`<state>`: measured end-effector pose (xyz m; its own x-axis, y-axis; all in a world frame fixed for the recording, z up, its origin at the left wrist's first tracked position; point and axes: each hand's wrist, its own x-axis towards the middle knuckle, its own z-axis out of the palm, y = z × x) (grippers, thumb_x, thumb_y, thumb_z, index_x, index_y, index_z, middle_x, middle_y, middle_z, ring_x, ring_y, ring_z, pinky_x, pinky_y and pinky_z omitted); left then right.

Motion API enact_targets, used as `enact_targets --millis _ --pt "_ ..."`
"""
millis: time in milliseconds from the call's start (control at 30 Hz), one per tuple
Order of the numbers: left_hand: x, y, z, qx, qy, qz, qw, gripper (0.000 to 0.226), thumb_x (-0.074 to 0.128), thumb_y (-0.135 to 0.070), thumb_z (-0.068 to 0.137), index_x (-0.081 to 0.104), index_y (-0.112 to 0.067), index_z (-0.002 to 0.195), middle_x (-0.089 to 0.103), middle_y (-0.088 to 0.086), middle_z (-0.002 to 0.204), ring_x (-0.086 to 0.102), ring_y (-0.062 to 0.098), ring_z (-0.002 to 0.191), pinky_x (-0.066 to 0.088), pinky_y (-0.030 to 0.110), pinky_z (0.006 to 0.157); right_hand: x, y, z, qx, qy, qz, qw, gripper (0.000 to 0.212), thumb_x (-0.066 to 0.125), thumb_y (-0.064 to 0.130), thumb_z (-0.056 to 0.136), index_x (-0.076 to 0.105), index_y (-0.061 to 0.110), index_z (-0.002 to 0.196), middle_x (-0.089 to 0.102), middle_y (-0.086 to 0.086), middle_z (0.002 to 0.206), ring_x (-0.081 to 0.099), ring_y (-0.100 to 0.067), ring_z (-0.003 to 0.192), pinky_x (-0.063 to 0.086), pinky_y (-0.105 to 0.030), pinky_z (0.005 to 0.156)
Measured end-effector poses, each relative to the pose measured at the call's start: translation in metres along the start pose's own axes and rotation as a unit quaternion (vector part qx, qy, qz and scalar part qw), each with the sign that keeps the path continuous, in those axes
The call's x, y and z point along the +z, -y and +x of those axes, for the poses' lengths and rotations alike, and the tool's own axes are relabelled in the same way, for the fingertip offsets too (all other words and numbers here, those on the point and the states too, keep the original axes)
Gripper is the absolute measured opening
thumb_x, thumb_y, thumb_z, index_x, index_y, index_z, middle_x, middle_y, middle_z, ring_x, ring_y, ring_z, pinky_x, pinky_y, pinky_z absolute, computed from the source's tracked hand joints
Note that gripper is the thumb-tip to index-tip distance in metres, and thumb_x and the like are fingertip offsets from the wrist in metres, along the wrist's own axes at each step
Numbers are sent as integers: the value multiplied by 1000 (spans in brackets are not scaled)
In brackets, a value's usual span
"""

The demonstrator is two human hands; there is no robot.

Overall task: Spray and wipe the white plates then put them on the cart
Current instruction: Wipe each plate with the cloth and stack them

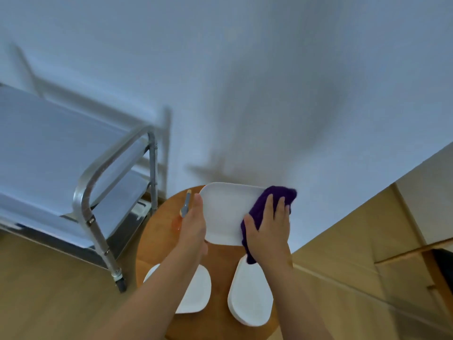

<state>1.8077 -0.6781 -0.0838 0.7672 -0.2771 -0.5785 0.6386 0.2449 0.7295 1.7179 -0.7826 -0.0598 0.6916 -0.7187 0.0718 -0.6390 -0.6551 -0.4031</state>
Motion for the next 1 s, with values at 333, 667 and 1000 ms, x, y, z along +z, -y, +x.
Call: enact_targets --millis 333,667,1000 --pt "7 -50 -29 93 74 49 992 58 38 -64 91 57 -20 122 68 11 111 66 30 101 54 47 89 -13 65 3 -97 -72 184 976 67 40 28 99 -2 18 150 -4 -3 159 -2 -17 146 0 -22 112" --pt "-18 -92 -46 152 85 -30 984 47 50 -58 89 70 -16 96 76 4 85 73 14 75 54 21 52 -22 111 -30 -334 10 161 929 56 33 27 99 15 17 150 30 -4 153 36 -18 136 30 -29 109" --pt "-35 -123 -58 284 34 68 956 41 35 -61 93 63 -31 96 72 -2 96 68 18 93 55 36 76 -39 41 -12 -266 -168 47 948 52 55 15 77 57 3 127 51 -14 136 49 -34 125 40 -52 101"
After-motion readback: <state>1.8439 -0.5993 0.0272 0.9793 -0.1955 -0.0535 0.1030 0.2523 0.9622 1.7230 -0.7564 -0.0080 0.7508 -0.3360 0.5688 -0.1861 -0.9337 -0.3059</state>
